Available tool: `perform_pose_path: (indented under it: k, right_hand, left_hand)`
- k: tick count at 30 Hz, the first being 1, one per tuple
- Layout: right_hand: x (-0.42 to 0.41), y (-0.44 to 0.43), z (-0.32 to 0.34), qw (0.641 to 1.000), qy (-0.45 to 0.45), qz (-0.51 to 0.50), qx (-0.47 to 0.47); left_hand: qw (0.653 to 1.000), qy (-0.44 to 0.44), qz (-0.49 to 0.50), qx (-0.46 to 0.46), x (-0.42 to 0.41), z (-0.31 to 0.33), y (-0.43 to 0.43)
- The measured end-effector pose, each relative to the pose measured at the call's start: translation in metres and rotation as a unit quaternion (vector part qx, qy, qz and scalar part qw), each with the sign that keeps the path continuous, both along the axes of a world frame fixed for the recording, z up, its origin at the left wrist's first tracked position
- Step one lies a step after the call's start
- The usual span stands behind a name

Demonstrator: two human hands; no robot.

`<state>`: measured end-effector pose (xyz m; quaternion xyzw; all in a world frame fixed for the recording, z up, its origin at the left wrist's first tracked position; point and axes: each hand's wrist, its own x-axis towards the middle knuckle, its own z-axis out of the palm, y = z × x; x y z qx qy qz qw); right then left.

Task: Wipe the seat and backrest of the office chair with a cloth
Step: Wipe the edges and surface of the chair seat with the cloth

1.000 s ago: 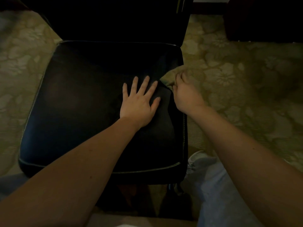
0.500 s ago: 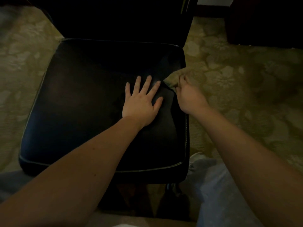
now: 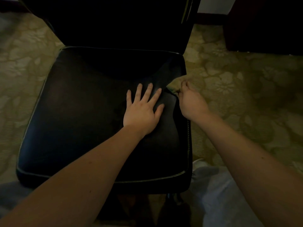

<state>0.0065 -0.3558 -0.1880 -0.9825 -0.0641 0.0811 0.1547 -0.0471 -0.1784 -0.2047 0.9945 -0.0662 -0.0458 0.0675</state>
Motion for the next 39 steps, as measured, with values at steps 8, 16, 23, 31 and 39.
perform_pose_path:
  k: [8, 16, 23, 31, 39]
  right_hand:
    - [-0.032, -0.01, 0.007, 0.994, -0.004, 0.073, -0.083]
    - [0.003, -0.01, 0.021, 0.994, 0.011, 0.087, -0.058]
    - [0.003, -0.022, 0.012, 0.995, 0.007, 0.1, -0.005]
    - [-0.011, -0.021, 0.013, 0.995, 0.009, 0.097, 0.014]
    - [0.0, -0.014, 0.016, 0.997, 0.024, 0.062, 0.031]
  left_hand:
    - [1.0, 0.001, 0.0, -0.002, -0.002, 0.0, 0.0]
    - [1.0, 0.001, 0.01, -0.004, 0.0, -0.001, -0.003]
    - [1.0, -0.004, 0.021, -0.007, 0.002, 0.0, -0.005]
    - [1.0, -0.013, 0.017, -0.007, 0.001, -0.002, -0.004]
    - [1.0, -0.016, 0.024, -0.005, 0.005, -0.004, -0.005]
